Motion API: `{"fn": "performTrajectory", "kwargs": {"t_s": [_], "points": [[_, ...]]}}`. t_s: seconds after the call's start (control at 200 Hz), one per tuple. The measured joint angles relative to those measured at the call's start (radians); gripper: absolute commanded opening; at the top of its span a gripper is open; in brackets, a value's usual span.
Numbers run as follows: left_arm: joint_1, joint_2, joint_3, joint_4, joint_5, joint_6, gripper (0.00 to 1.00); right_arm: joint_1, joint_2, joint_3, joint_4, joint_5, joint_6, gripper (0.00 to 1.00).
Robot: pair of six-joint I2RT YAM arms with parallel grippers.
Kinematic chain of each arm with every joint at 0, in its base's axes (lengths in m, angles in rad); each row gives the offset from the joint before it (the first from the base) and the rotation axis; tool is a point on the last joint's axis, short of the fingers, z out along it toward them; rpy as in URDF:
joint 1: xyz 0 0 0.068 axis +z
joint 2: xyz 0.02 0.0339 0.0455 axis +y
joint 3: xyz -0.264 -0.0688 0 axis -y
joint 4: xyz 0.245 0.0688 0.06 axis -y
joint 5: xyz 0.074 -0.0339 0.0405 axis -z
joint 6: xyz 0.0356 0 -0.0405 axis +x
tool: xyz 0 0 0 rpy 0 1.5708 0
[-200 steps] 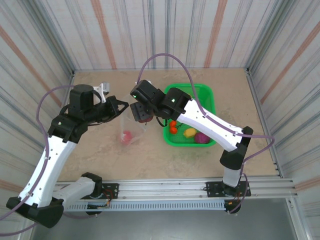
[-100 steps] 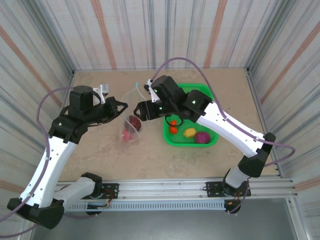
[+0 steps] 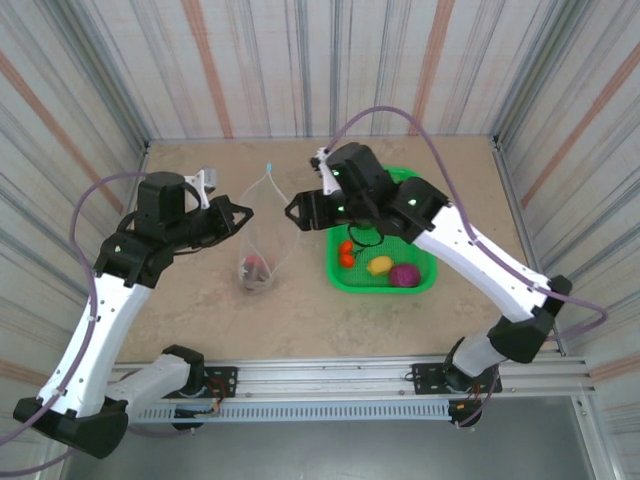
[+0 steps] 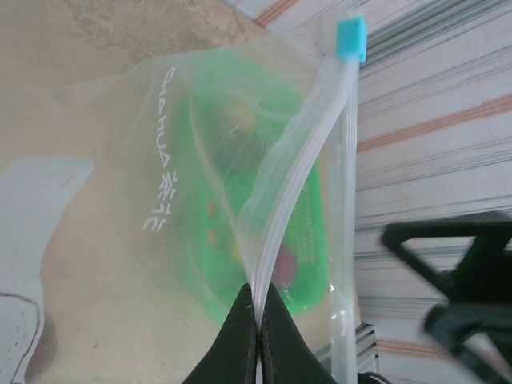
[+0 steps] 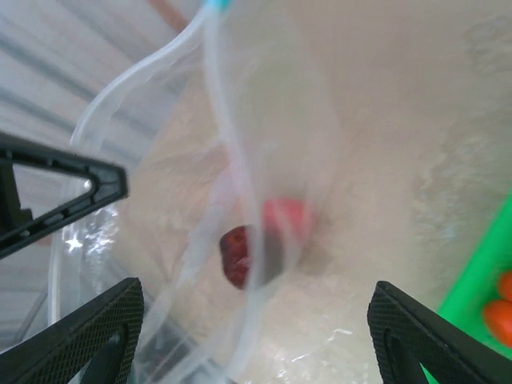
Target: Place the food in the zip-top bag and seal the zipper
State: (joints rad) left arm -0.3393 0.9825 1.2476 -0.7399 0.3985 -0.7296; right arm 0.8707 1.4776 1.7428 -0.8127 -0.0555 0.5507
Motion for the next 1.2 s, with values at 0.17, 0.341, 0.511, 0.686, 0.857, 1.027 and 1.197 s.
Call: {"fn": "performTrajectory", "kwargs": {"t_s": [0.17,0.341,0.511,0.686,0.857,1.027,1.197], "points": [[0.000,-0.004,0.000,-0.018,-0.003,0.021,0.00,-0.174,-0.118,-0.121,-0.012,0.093,-0.015,0.77],[0.000,-0.019,0.000,-0.021,-0.003,0.027,0.00,-0.299,-0.089,-0.310,-0.010,0.092,-0.012,0.80],[0.000,-0.032,0.000,-0.019,0.002,0.027,0.00,-0.329,0.083,-0.330,0.012,0.102,-0.009,0.82],[0.000,-0.032,-0.007,-0.016,0.010,0.027,0.00,-0.341,0.274,-0.244,0.044,0.146,-0.003,0.84],[0.000,-0.032,-0.032,-0.011,0.028,0.027,0.00,-0.382,0.427,-0.154,0.073,0.162,0.017,0.85],[0.000,-0.031,-0.048,-0.008,0.032,0.027,0.00,-0.414,0.549,-0.081,0.083,0.165,0.018,0.85],[0.000,-0.031,-0.048,-0.004,0.039,0.031,0.00,-0.420,0.636,-0.023,0.086,0.165,0.017,0.83]]}}
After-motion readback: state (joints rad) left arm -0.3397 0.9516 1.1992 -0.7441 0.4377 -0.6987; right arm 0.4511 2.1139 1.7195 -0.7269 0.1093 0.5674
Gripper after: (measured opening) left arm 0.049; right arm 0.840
